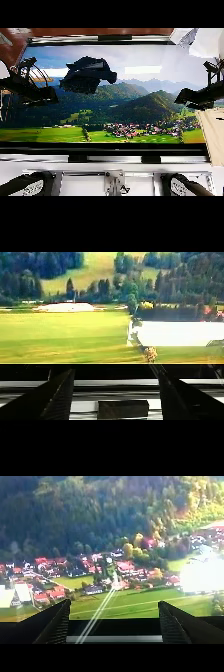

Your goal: Fold the shirts.

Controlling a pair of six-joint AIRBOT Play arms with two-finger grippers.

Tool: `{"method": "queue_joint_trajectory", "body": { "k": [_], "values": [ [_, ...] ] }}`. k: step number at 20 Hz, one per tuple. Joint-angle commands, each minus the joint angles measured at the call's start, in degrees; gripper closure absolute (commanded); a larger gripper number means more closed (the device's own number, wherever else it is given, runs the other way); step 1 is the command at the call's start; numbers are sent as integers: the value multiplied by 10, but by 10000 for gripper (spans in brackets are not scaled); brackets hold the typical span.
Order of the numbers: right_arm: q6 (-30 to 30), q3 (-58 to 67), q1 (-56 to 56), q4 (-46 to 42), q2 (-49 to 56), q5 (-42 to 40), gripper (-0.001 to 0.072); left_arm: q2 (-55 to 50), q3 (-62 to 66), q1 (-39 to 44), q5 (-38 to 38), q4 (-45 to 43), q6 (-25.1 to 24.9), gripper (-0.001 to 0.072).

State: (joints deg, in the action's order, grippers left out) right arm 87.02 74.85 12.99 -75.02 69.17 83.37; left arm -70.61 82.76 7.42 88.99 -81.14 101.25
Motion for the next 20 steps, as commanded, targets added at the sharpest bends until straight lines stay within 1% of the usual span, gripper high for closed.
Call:
{"method": "queue_joint_trajectory", "body": {
  "k": [1,6,12,13,14,17,20],
  "values": [
    [0,1,0,1,0,-1,41,0,0,0,0,0,0,92],
    [2,1,0,2,0,2,41,0,0,0,0,0,0,92],
    [4,1,0,25,0,1,42,0,0,0,0,0,0,92],
    [4,1,0,27,0,1,42,0,0,0,-9,-3,-16,92],
    [4,1,0,27,0,0,42,0,0,-1,-37,-3,-32,92],
    [4,1,0,27,0,1,42,0,0,0,-124,-2,-30,92],
    [4,1,0,27,0,0,42,-4,0,0,-251,-2,-30,92]
  ]
}}
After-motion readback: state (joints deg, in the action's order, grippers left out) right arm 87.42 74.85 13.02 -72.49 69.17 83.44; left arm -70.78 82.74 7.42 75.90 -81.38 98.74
